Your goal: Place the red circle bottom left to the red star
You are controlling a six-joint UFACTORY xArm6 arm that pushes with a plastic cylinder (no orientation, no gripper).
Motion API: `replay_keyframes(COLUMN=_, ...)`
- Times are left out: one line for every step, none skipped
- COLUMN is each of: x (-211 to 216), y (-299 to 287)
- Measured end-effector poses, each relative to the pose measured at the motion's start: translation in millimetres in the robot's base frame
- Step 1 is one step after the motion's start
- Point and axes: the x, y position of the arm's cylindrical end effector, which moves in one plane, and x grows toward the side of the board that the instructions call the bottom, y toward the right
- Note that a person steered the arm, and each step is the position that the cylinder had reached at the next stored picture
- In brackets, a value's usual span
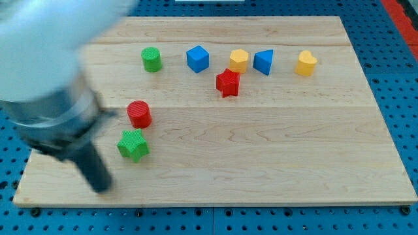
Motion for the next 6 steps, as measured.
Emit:
replay_keyframes(x=-76, y=-17)
replay_keyframes(x=-107, y=8)
replay_keyframes(x=-108, y=103)
replay_keyframes(x=-107, y=179)
replay_keyframes(x=-90, y=162)
replay_keyframes(x=-90, y=186)
